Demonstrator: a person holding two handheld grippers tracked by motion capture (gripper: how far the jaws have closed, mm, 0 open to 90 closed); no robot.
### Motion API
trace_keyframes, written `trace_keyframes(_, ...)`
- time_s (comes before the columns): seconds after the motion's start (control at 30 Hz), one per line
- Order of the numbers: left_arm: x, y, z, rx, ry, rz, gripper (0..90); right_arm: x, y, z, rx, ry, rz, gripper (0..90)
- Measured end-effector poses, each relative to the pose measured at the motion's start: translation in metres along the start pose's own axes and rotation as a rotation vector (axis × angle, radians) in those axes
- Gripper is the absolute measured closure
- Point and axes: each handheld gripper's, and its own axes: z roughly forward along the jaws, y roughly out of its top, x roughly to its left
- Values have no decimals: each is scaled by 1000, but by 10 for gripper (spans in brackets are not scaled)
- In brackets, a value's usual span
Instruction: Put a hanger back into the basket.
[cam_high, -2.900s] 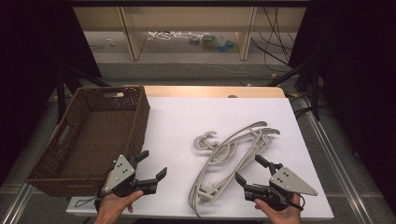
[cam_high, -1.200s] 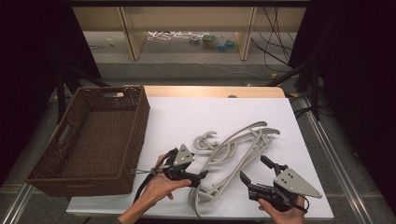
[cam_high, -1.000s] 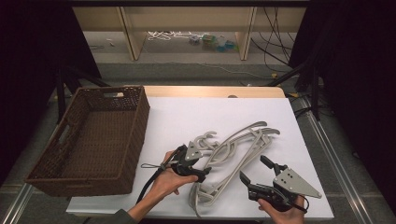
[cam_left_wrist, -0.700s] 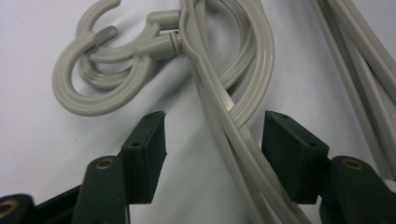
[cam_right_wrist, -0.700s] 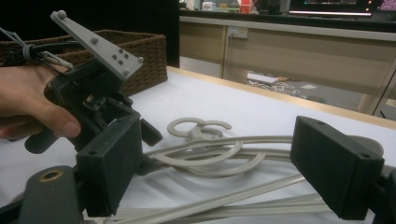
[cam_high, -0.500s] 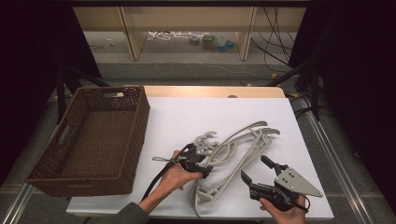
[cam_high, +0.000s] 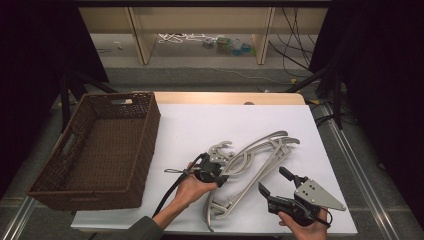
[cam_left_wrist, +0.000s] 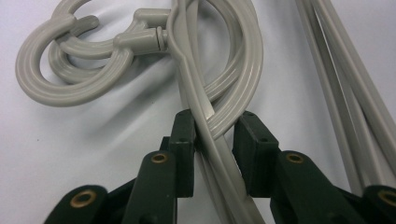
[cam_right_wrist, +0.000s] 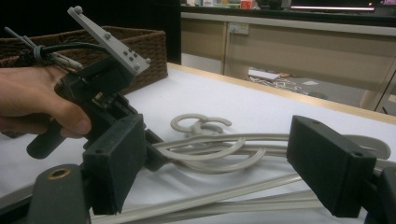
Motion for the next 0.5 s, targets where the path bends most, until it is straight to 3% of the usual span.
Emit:
trace_keyframes(0.07,1,0,0,-17,-2,-17,700,0,0,0,0,0,-1,207)
trace_keyframes(0.1,3,-2,0,-42,-19,-65,703,0,0,0,2,2,1,208)
trace_keyframes(0.13,4,-2,-1,-46,-25,-84,705,-1,0,-1,10,8,2,208)
trace_keyframes(0.23,6,-3,-3,-53,-33,-102,706,-1,0,0,2,10,6,210)
trace_keyframes(0.33,11,-6,-3,-77,-78,-181,708,-2,0,0,2,2,1,215)
trace_keyframes(0.5,13,-6,-6,-92,-73,-180,708,-2,0,0,2,-2,0,215)
